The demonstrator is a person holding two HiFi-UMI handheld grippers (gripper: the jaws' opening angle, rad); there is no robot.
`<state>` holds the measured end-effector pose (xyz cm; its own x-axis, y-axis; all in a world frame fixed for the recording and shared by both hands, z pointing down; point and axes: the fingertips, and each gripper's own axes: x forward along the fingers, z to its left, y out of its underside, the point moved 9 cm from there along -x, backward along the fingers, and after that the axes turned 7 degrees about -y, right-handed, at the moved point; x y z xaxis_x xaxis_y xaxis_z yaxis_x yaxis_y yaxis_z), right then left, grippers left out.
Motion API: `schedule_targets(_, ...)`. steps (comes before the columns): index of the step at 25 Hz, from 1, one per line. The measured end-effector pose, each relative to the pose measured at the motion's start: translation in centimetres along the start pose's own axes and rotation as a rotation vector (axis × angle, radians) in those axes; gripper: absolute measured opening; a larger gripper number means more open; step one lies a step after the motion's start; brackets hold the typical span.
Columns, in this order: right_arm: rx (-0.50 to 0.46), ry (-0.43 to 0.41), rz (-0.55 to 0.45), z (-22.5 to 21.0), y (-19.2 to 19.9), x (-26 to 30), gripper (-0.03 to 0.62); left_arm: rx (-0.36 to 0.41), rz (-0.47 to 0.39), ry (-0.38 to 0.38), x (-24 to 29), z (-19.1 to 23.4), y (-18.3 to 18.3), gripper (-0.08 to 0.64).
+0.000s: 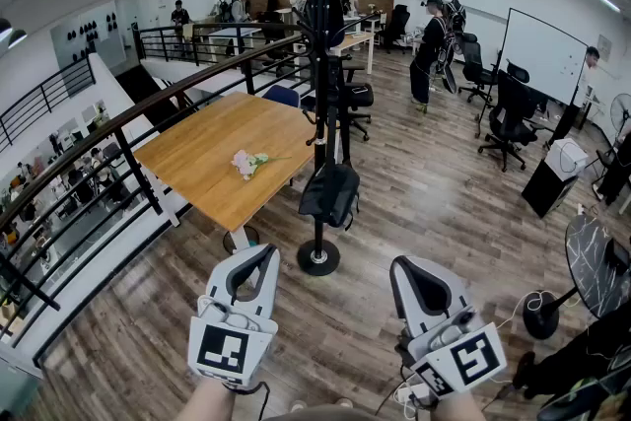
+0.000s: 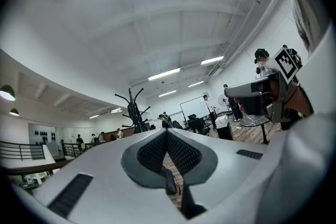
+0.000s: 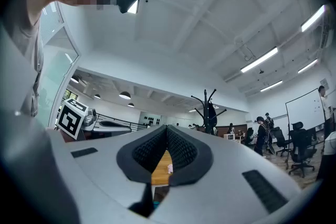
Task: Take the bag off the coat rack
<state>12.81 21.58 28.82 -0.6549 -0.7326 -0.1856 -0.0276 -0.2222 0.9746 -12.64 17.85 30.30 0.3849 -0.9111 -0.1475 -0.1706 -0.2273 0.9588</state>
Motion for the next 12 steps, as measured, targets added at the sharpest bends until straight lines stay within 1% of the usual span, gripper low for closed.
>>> schedule_targets(8,0.056,0.009,0.018,-2.2,1.2,-2.4,0.031,0.002,0.026,-0.013,0.1,-2.6,-0.1,0.015)
schedule_targets(12,0.083,-0.028,-0.005,-3.2,1.5,-3.6,0.031,-0.002,0.036,-0.031,0.2,-4.0,-0.4,0.015)
